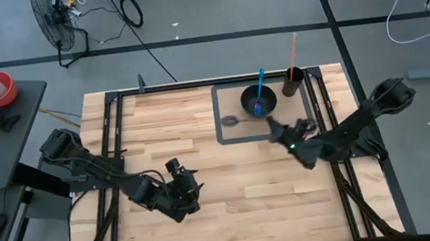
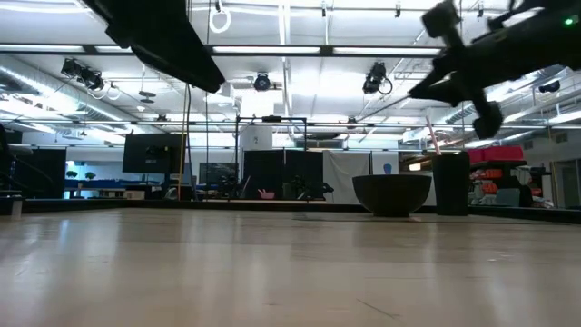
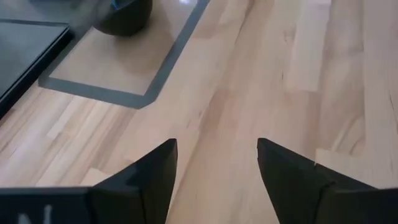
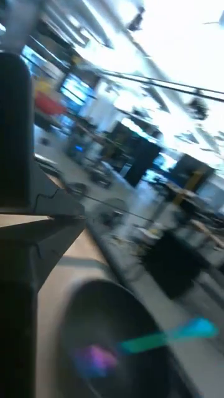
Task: Pick & Place Utensil
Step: Put the black spoon into the black bowl on the brown mat
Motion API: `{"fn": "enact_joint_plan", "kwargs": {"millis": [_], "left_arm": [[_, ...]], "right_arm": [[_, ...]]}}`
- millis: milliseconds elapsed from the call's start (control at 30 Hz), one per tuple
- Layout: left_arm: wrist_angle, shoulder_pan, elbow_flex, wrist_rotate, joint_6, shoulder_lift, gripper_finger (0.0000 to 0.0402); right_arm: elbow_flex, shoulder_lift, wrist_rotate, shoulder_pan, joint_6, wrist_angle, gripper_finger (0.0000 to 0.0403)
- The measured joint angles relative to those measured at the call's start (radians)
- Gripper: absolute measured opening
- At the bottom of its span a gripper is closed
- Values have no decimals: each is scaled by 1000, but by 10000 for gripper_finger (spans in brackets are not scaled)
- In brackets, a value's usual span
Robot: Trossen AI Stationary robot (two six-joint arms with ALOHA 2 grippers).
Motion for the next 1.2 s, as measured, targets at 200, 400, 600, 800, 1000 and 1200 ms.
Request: {"fn": "enact_joint_plan", "kwargs": {"millis": [200, 400, 600, 800, 1000, 1200], "left_arm": [[-2, 3, -1, 1, 0, 1, 217], [1, 7, -1, 0, 0, 1, 211], [4, 8, -1, 0, 0, 1, 211], [4, 8, -1, 0, -1, 1, 211], [5, 8, -1, 0, -2, 2, 211], [5, 8, -1, 0, -2, 2, 211]], "right_arm": [[-124, -164, 167, -1, -257, 146, 8], [-143, -204, 161, -42, -362, 142, 8], [-144, -195, 162, -127, -425, 122, 8], [-144, -194, 162, -175, -514, 99, 8], [-144, -191, 153, -208, -415, -27, 8], [-144, -191, 52, -249, -245, -198, 8]]}}
